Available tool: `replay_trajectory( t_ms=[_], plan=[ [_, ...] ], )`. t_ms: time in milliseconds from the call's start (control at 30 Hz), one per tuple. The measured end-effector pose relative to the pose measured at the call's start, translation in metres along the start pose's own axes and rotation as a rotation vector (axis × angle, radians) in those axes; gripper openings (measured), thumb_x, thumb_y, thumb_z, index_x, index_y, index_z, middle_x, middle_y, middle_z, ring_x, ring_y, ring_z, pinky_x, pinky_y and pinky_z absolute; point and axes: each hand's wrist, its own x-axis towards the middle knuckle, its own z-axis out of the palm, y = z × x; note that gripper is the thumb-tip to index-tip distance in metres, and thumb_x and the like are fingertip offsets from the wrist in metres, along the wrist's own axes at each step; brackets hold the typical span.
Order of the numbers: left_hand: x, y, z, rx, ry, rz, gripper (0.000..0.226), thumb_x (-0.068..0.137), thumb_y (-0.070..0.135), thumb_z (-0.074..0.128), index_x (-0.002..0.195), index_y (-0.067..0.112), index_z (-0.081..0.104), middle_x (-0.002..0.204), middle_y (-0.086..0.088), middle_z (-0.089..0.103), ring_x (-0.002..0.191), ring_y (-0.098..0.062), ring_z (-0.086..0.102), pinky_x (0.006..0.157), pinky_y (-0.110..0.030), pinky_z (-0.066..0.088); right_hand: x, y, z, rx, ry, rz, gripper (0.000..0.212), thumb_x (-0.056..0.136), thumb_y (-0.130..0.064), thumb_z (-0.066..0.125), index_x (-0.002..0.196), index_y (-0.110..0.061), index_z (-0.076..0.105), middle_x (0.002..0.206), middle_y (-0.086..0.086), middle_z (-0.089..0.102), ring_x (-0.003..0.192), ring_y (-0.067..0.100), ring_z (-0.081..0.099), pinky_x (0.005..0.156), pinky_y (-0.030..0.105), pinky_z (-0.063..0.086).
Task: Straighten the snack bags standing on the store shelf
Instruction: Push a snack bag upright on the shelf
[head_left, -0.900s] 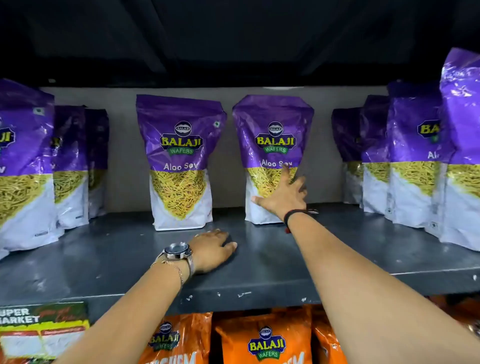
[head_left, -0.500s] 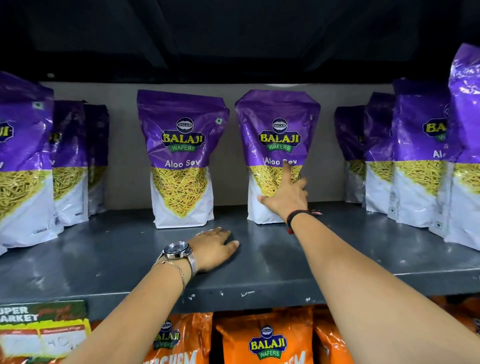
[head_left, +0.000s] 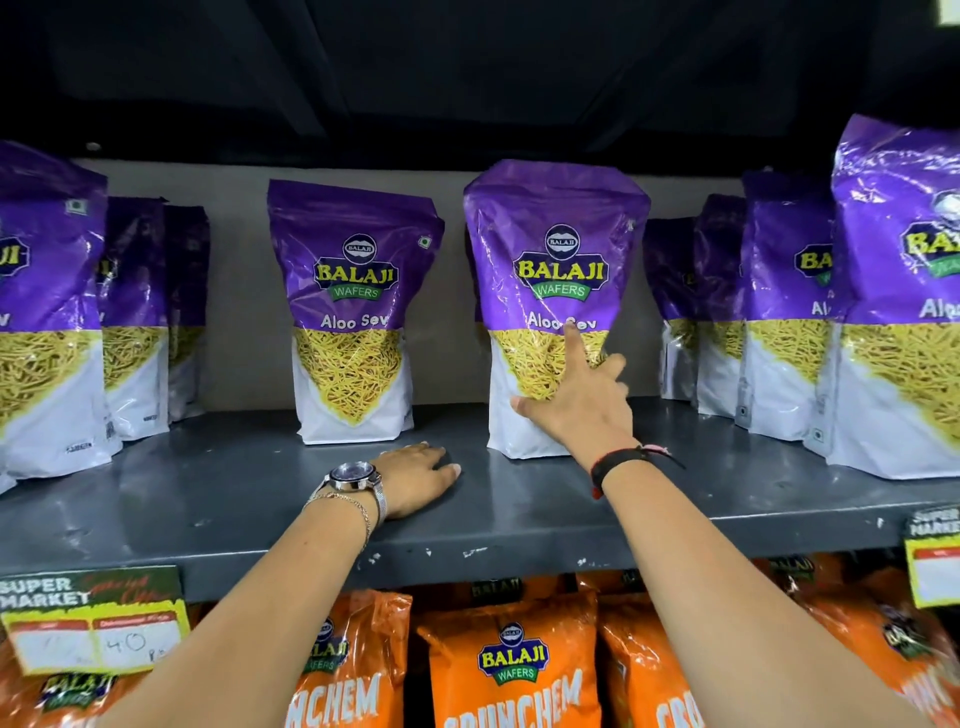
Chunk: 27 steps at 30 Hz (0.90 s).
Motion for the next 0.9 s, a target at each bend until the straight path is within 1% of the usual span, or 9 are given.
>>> replay_trajectory(
  t_ms=[100, 167, 400, 500, 633, 900],
  plan=[
    [0.003, -0.002, 0.000, 0.002, -0.010, -0.006, 0.054, 0.099, 0.037, 0.025, 0.148, 0.013, 0.021, 0.159, -0.009, 0.012, 0.147, -0.019, 0.011, 0.120, -0.028, 0.010, -0.012, 0.000, -0.010, -0.024, -0.011, -0.004, 0.097, 0.076, -0.043, 0.071, 0.147, -0.033, 0.006, 0.138, 0.020, 0.026, 0.120, 0.042, 0.042, 0.093, 0.044, 0.044],
    [0.001, -0.001, 0.000, 0.004, -0.010, -0.003, 0.054, 0.099, 0.037, 0.025, 0.147, 0.013, 0.022, 0.159, -0.009, 0.012, 0.147, -0.020, 0.013, 0.119, -0.028, 0.012, -0.022, 0.000, -0.018, -0.048, -0.004, -0.003, 0.097, 0.076, -0.046, 0.070, 0.147, -0.034, 0.004, 0.137, 0.020, 0.028, 0.120, 0.043, 0.042, 0.092, 0.044, 0.045],
    [-0.001, 0.002, -0.002, 0.013, 0.015, -0.007, 0.051, 0.099, 0.036, 0.026, 0.143, 0.011, 0.033, 0.157, -0.011, 0.021, 0.143, -0.026, 0.025, 0.115, -0.028, 0.022, -0.058, 0.002, -0.045, -0.129, 0.030, 0.001, 0.097, 0.075, -0.057, 0.065, 0.146, -0.038, 0.003, 0.134, 0.018, 0.031, 0.120, 0.040, 0.043, 0.089, 0.043, 0.046],
    [-0.001, 0.002, -0.001, 0.018, 0.020, -0.012, 0.050, 0.099, 0.035, 0.026, 0.142, 0.010, 0.034, 0.156, -0.011, 0.024, 0.142, -0.026, 0.027, 0.115, -0.028, 0.023, -0.070, 0.002, -0.054, -0.147, 0.036, 0.006, 0.097, 0.073, -0.059, 0.065, 0.146, -0.039, 0.004, 0.133, 0.017, 0.032, 0.118, 0.039, 0.044, 0.088, 0.042, 0.046],
    [-0.001, 0.001, 0.000, 0.012, 0.034, -0.001, 0.049, 0.099, 0.035, 0.027, 0.139, 0.010, 0.039, 0.152, -0.012, 0.034, 0.139, -0.026, 0.033, 0.113, -0.029, 0.027, -0.080, 0.001, -0.061, -0.161, 0.053, 0.000, 0.098, 0.071, -0.061, 0.065, 0.146, -0.039, 0.006, 0.132, 0.017, 0.034, 0.115, 0.039, 0.046, 0.085, 0.041, 0.046],
    [-0.003, 0.002, -0.002, -0.001, 0.045, 0.006, 0.048, 0.099, 0.037, 0.028, 0.140, 0.014, 0.039, 0.154, -0.009, 0.029, 0.141, -0.025, 0.028, 0.115, -0.028, 0.023, -0.091, 0.001, -0.067, -0.170, 0.075, -0.007, 0.098, 0.071, -0.062, 0.065, 0.146, -0.040, 0.006, 0.130, 0.016, 0.033, 0.117, 0.038, 0.044, 0.085, 0.042, 0.047]
  ],
)
